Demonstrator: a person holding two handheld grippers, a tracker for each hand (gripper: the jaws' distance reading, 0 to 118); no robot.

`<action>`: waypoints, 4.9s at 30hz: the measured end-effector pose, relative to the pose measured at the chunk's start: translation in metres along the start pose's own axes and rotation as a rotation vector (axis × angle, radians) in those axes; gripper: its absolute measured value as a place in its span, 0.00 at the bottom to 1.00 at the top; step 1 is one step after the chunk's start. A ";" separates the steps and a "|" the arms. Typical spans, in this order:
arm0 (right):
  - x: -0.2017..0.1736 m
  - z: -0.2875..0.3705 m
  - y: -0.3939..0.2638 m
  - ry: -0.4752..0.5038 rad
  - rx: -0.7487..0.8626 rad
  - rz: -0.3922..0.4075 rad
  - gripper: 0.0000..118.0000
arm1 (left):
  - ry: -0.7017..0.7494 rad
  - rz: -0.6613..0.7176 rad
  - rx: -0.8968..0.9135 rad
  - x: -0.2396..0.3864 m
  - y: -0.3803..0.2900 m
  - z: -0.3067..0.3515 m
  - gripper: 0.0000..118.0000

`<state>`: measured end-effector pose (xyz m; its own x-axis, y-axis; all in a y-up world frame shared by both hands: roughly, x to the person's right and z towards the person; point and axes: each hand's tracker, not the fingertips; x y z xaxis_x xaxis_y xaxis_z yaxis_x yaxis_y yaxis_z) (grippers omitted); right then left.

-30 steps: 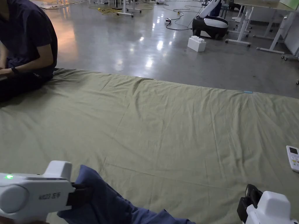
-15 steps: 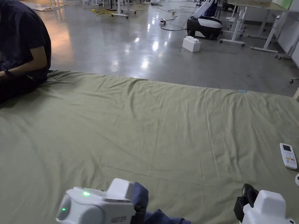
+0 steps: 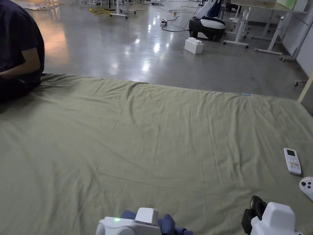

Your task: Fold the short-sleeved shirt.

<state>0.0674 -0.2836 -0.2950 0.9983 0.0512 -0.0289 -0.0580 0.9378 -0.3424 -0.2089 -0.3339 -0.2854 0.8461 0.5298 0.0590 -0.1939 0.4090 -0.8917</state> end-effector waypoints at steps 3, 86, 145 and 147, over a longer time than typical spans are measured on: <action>0.002 -0.001 0.000 -0.001 -0.003 -0.004 0.01 | -0.108 0.044 0.014 -0.011 0.007 0.020 0.61; -0.137 0.007 -0.134 0.123 -0.211 0.136 0.01 | 0.401 -0.148 0.608 -0.096 -0.010 0.121 0.03; -0.070 -0.033 0.032 0.145 0.016 0.113 0.01 | -0.353 0.329 0.148 -0.260 0.030 0.137 0.16; -0.060 -0.038 0.053 0.124 0.057 0.111 0.01 | -0.323 0.351 0.151 -0.281 0.036 0.159 0.16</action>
<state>0.0046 -0.2506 -0.3474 0.9767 0.1159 -0.1804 -0.1635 0.9468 -0.2771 -0.5324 -0.3497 -0.2629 0.5243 0.8482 -0.0755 -0.5291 0.2550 -0.8093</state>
